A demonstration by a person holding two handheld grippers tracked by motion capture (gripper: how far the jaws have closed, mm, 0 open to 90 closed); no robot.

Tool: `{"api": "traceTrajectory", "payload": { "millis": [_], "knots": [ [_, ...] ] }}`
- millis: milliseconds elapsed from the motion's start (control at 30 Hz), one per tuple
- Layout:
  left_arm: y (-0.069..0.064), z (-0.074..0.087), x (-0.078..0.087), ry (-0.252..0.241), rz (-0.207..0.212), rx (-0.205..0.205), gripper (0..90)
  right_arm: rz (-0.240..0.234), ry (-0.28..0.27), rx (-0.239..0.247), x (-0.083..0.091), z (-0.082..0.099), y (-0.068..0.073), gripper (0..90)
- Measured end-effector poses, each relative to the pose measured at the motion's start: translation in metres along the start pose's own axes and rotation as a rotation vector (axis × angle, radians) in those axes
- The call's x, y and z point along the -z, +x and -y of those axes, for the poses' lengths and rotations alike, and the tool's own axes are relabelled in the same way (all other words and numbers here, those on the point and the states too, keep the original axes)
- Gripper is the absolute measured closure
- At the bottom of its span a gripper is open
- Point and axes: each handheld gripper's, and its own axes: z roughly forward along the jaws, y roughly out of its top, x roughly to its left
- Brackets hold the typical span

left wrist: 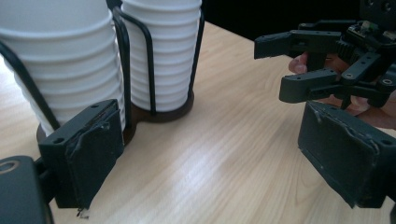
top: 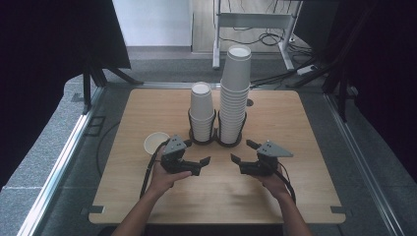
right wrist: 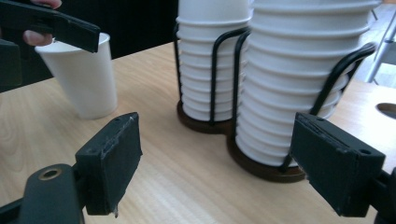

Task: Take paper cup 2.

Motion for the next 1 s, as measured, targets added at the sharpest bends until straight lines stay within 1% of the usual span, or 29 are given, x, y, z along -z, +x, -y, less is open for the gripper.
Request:
{"api": "traceTrajectory", "payload": {
  "millis": [67, 200, 267, 333, 433, 567, 667, 733, 767, 867, 1000],
  "knots": [
    [0.000, -0.004, -0.002, -0.003, 0.001, 0.001, 7.1, 0.005, 0.005, 0.001, 0.001, -0.005, -0.004, 16.8],
    [-0.001, -0.015, -0.007, 0.003, 0.006, -0.017, 7.1, 0.021, 0.000, -0.005, 0.002, -0.017, -0.014, 16.2],
    [-0.001, -0.021, -0.010, 0.011, 0.012, -0.022, 7.1, 0.026, -0.006, -0.016, 0.003, -0.025, -0.019, 15.4],
    [0.000, -0.027, -0.012, 0.012, 0.009, -0.027, 7.1, 0.032, -0.014, -0.010, 0.003, -0.034, -0.024, 14.5],
    [0.002, -0.034, -0.014, 0.004, 0.016, -0.024, 7.1, 0.032, -0.019, -0.012, 0.003, -0.048, -0.030, 13.8],
    [0.007, -0.044, -0.016, -0.006, 0.026, -0.002, 7.1, 0.033, -0.028, -0.007, 0.002, -0.065, -0.038, 13.4],
    [0.012, -0.052, -0.016, -0.018, 0.025, 0.017, 7.5, 0.035, -0.025, -0.012, -0.002, -0.077, -0.044, 12.8],
    [0.015, -0.058, -0.016, -0.026, 0.024, 0.022, 7.5, 0.035, -0.027, -0.012, -0.005, -0.084, -0.047, 11.4],
    [0.017, -0.061, -0.016, -0.025, 0.023, 0.020, 7.7, 0.035, -0.031, -0.015, -0.006, -0.087, -0.048, 10.9],
    [0.019, -0.068, -0.016, -0.032, 0.020, 0.019, 7.7, 0.036, -0.031, -0.005, -0.013, -0.096, -0.050, 9.2],
    [0.020, -0.078, -0.016, -0.033, 0.022, 0.011, 7.8, 0.028, -0.023, -0.011, -0.020, -0.104, -0.051, 7.0]
  ]
}}
